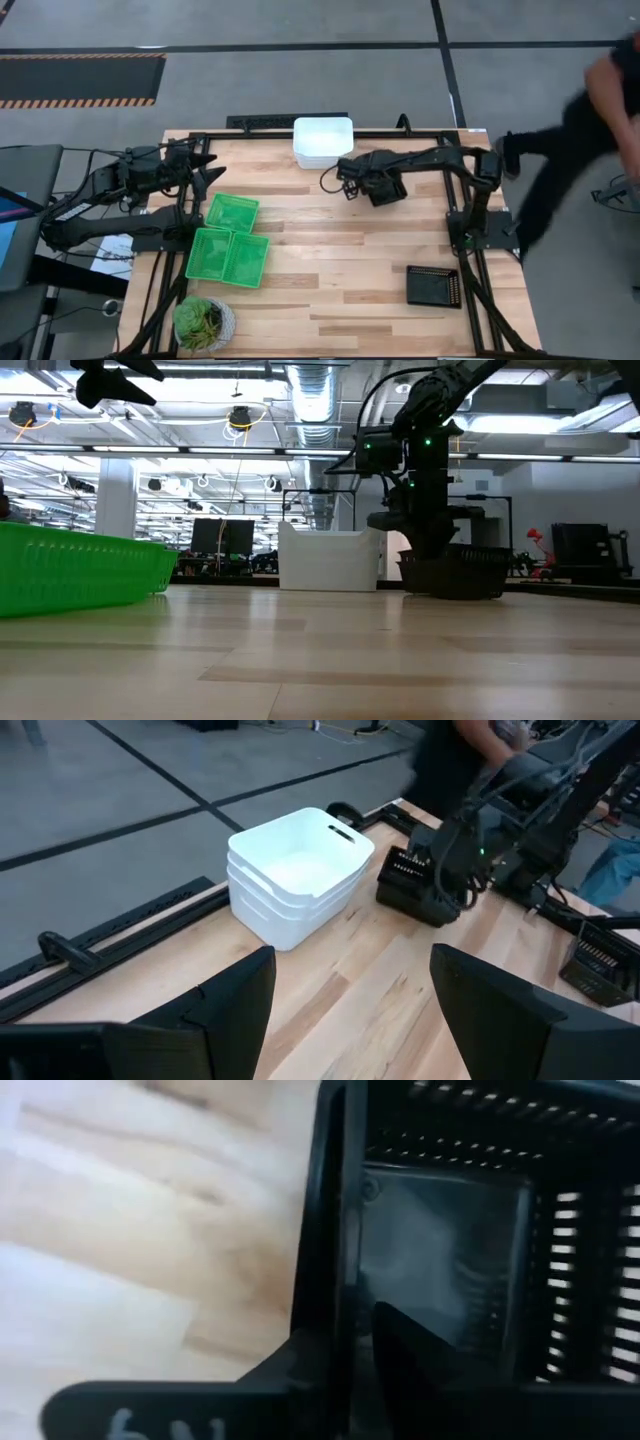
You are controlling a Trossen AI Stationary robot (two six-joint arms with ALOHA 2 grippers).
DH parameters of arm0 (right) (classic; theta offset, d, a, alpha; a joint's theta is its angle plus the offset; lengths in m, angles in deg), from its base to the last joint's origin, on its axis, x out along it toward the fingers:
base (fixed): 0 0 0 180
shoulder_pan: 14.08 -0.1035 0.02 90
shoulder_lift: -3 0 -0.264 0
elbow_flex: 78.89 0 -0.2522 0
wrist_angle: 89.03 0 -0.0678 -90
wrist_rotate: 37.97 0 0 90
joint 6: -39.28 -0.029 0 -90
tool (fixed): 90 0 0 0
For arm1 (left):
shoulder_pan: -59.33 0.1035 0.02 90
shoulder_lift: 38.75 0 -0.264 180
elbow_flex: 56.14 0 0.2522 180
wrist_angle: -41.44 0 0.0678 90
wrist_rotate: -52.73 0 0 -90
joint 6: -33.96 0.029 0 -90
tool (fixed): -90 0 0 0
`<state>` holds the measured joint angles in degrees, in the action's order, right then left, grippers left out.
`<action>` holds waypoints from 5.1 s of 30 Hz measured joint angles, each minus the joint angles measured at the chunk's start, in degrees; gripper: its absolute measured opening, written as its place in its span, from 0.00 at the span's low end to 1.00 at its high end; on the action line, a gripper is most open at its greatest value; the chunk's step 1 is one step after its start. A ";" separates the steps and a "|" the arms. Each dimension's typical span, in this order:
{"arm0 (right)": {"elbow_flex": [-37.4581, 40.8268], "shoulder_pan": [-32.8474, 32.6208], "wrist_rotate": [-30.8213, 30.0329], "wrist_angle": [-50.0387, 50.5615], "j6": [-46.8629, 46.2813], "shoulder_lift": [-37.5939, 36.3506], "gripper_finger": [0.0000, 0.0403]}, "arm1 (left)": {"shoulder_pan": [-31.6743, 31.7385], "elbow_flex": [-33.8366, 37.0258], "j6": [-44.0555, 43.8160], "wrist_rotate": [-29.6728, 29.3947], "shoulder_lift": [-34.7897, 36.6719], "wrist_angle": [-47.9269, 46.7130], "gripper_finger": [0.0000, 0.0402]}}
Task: Stack baskets by color
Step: Stack the middle black bin into the top black bin, then stack the bottom black bin into the top black bin
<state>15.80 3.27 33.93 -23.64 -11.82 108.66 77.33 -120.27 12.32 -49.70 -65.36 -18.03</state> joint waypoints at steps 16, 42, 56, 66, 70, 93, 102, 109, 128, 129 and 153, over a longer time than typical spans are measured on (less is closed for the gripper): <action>-0.04 11.64 5.51 -7.19 9.87 -1.32 0.47 | -0.01 0.00 -1.38 1.63 -0.02 -1.16 0.64; -0.35 -7.88 6.28 16.94 -0.96 -19.27 0.57 | -0.02 0.00 0.10 3.21 0.00 -1.31 0.64; -0.31 -56.36 6.20 23.70 -57.19 -14.35 0.57 | -0.02 0.00 1.01 5.13 0.00 -0.24 0.64; -0.31 -69.49 12.89 13.28 -45.49 -10.71 0.57 | -0.02 0.00 1.37 3.94 -0.02 -0.24 0.64; -0.31 -71.91 13.84 12.41 -42.30 -10.75 0.57 | -0.02 0.00 0.27 3.28 -0.02 -0.24 0.64; 10.72 -73.86 17.12 -0.69 -37.56 -10.71 0.55 | -0.02 0.00 -1.62 2.87 -0.02 -1.60 0.64; 14.89 -71.22 21.73 -4.37 -36.07 -10.71 0.44 | -0.02 0.00 -4.60 2.97 -0.02 -1.11 0.64; 15.21 -67.18 20.99 -4.04 -32.43 -10.71 0.18 | -0.02 0.00 -4.74 3.00 -0.02 -1.05 0.64; 15.19 -45.20 1.02 -7.10 -16.37 -10.75 0.04 | -0.02 0.00 -4.33 2.65 -0.02 -1.20 0.64; 15.19 -44.33 0.93 -7.66 -15.91 -10.75 0.04 | -0.01 0.00 -4.33 2.64 -0.02 -1.20 0.64; -7.75 -24.60 -8.22 13.28 3.13 -12.86 0.02 | -0.01 0.00 -4.45 2.58 0.00 -1.75 0.64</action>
<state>8.04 -21.34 25.72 -10.36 -8.69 95.80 77.33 -120.27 7.86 -47.12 -65.36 -19.78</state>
